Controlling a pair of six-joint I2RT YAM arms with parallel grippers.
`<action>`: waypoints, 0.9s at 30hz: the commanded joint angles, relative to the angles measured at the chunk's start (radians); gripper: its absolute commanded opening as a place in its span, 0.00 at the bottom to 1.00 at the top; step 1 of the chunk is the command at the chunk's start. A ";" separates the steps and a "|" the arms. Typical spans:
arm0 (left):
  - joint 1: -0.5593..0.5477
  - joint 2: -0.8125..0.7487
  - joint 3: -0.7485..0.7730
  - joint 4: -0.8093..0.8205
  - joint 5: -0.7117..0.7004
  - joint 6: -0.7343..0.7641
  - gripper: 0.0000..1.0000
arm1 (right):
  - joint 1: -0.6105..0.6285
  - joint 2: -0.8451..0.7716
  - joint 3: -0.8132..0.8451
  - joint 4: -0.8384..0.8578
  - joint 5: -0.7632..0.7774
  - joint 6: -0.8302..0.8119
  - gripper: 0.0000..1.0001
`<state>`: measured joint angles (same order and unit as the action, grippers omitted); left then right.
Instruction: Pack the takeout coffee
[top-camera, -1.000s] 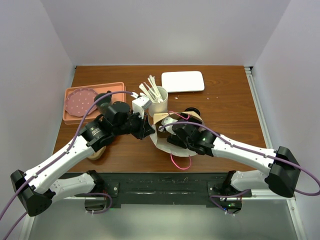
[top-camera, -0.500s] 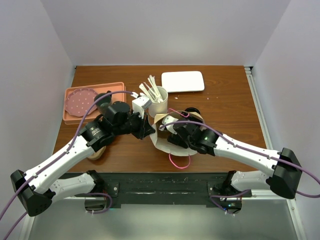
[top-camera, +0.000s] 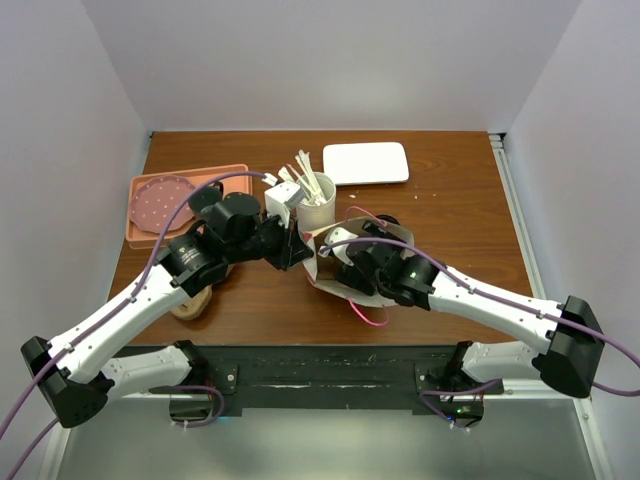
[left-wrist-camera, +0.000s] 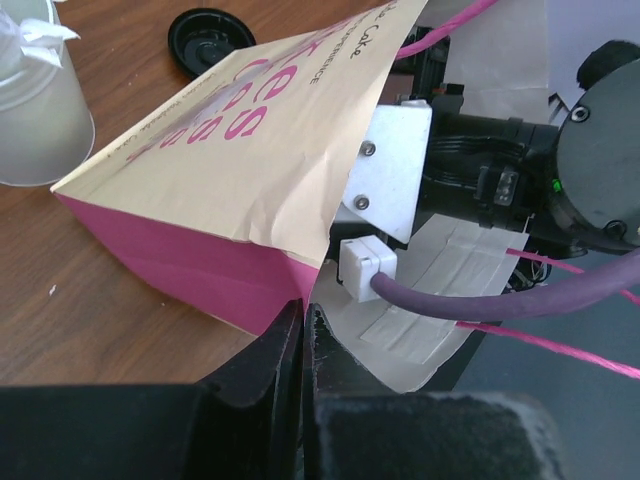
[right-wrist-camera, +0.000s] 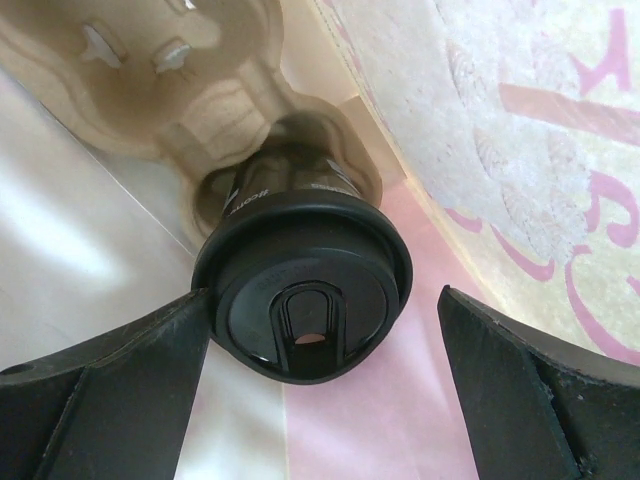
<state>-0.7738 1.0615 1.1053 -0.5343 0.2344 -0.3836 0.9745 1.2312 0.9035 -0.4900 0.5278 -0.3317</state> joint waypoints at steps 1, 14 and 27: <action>-0.004 -0.001 0.062 0.011 0.019 -0.029 0.08 | -0.007 -0.018 0.051 -0.013 -0.005 0.029 0.98; -0.004 -0.018 0.034 0.030 0.014 -0.089 0.19 | -0.028 -0.009 0.115 -0.059 -0.066 0.034 0.98; -0.004 -0.038 0.024 0.023 0.008 -0.100 0.28 | -0.053 0.039 0.182 -0.107 -0.115 0.025 0.98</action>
<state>-0.7738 1.0485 1.1221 -0.5404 0.2337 -0.4644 0.9291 1.2541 1.0176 -0.5789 0.4301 -0.3111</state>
